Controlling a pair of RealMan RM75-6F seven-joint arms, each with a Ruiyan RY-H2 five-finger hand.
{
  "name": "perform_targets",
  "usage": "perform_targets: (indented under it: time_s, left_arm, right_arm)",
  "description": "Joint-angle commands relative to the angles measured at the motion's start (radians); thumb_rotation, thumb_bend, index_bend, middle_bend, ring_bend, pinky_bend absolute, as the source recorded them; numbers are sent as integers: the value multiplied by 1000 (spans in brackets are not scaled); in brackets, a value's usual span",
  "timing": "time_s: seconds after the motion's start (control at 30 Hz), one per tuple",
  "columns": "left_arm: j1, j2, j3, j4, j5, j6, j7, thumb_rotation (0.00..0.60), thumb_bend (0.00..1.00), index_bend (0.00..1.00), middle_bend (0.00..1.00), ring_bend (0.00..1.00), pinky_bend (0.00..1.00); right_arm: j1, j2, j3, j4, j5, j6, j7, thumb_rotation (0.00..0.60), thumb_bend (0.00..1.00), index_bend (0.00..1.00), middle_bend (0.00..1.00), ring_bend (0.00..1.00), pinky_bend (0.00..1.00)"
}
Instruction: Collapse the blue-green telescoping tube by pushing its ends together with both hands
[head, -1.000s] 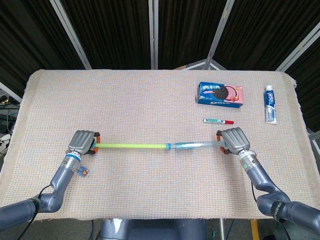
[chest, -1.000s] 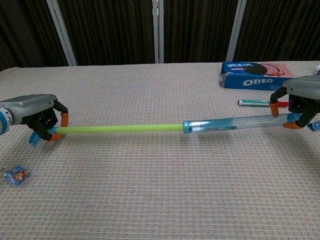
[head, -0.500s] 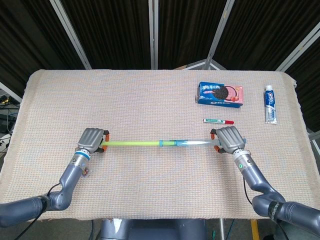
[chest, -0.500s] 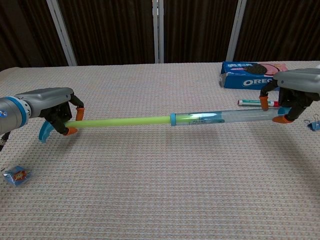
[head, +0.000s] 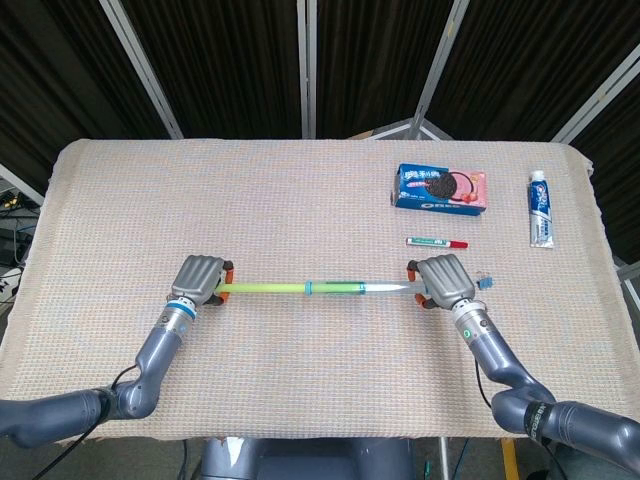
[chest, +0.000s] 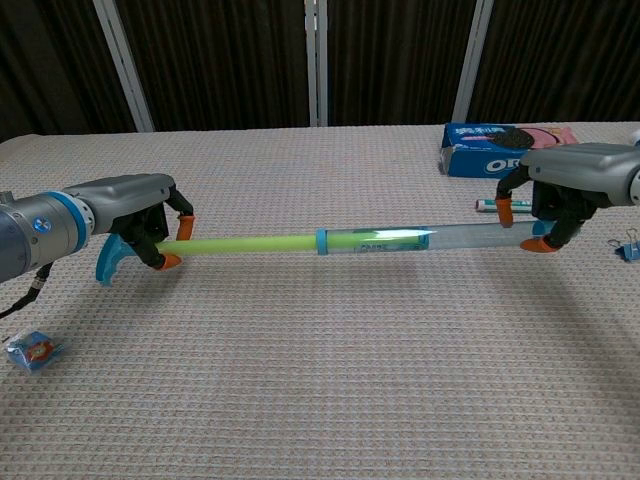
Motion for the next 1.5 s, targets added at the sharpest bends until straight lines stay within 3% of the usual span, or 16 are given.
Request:
perform_targets:
  time_s: [0.03,0.7,1.5]
  left_arm:
    - [-12,-8,-3,3,-12,-3,8,600,433,750,807,787,950]
    - [-97,-67,-33,-2,-77,3,44,600,433,760,808,787,950]
    - [-140,-107,-33,2,-103,24,50,600,433,761,808,787,950]
  right_arm:
    - [6,-6,3,-3,10,2,-10,600,473,728,1000,1000,1000]
    - [43,-59,9,-19,48,23,-70,600,478,730,1000,1000,1000]
    - [63,-92,8,-11,67,35,-87,600,481,731,1000,1000,1000]
